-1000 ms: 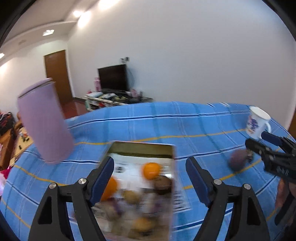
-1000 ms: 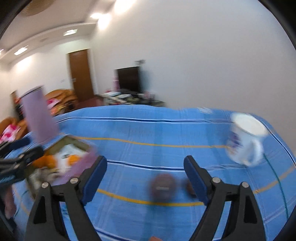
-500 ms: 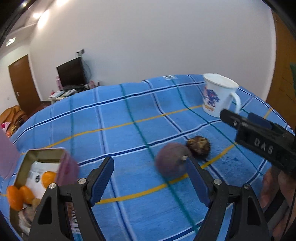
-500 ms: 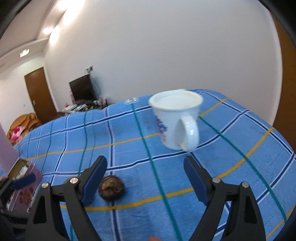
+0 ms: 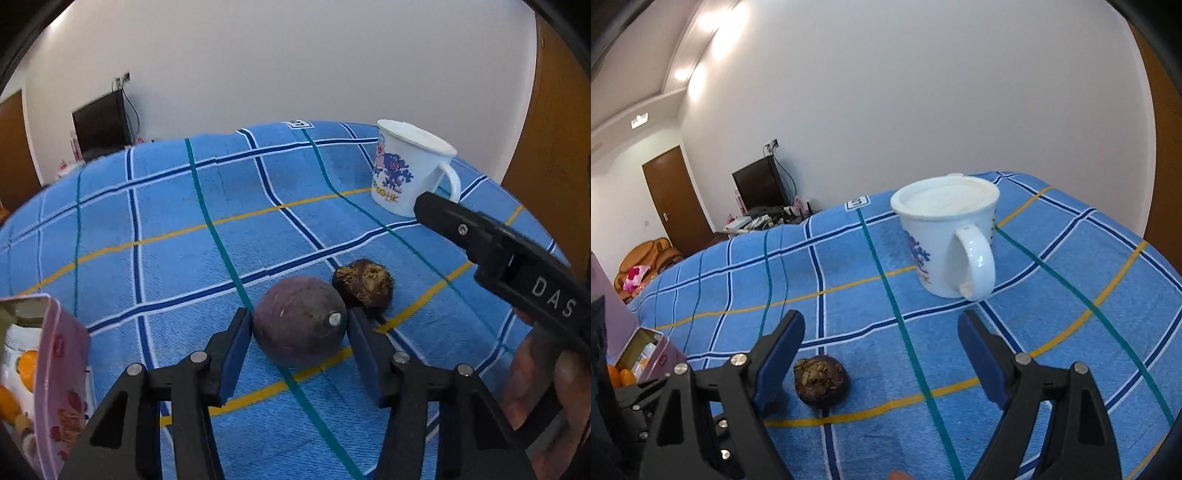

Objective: Organize fruits
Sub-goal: 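Grasp the wrinkled brown fruit with the right tool while the left grasps the purple fruit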

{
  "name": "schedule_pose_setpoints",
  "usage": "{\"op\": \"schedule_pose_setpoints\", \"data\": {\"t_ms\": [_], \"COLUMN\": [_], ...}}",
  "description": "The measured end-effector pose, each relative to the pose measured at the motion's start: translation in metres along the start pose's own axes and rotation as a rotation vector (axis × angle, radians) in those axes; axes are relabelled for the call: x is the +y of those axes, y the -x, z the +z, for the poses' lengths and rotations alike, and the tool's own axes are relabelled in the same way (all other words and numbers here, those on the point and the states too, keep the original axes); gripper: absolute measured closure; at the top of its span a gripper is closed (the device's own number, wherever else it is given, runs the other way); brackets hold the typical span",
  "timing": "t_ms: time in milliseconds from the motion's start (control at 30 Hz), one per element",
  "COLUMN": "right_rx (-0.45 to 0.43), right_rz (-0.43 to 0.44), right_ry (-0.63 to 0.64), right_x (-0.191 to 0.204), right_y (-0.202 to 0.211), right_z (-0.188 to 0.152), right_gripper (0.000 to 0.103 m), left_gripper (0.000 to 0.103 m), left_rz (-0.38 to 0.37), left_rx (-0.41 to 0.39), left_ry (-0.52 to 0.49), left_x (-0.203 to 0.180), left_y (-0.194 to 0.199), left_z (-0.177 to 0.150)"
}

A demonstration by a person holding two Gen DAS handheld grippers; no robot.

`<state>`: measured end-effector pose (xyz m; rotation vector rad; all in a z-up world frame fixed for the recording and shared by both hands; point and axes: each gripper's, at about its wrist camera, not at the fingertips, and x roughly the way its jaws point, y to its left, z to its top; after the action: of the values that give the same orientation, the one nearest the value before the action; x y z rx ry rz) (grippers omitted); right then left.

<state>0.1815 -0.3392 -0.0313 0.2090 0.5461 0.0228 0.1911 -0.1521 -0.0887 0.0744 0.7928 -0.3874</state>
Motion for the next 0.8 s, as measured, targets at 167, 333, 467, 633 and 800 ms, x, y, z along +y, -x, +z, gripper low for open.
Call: {"op": "schedule_pose_setpoints", "data": {"t_ms": [167,333,467,633,800], "right_rx": [0.025,0.102,0.183,0.261,0.317], "right_rz": [0.004,0.026,0.072,0.125,0.114], "right_ry": [0.054,0.171,0.181,0.214,0.269], "right_x": [0.01,0.033,0.036,0.043,0.056], "right_y": [-0.008,-0.024,-0.04,-0.053,-0.059], "right_z": [0.0,-0.004,-0.005,-0.011,-0.021], "right_gripper": [0.016,0.035,0.042,0.043,0.05], "left_gripper": [0.048,0.048,0.048,0.048,0.048], "left_rz": [0.068,0.149,0.19,0.183,0.177], "left_rx": [-0.035,-0.058,-0.068,-0.062,-0.049], "left_ry": [0.015,0.054,0.056,0.079,0.101], "left_x": [0.016,0.037,0.043,0.049,0.053], "left_y": [0.011,0.018,0.017,0.015,0.014], "left_z": [0.0,-0.004,-0.005,-0.004,-0.005]}}
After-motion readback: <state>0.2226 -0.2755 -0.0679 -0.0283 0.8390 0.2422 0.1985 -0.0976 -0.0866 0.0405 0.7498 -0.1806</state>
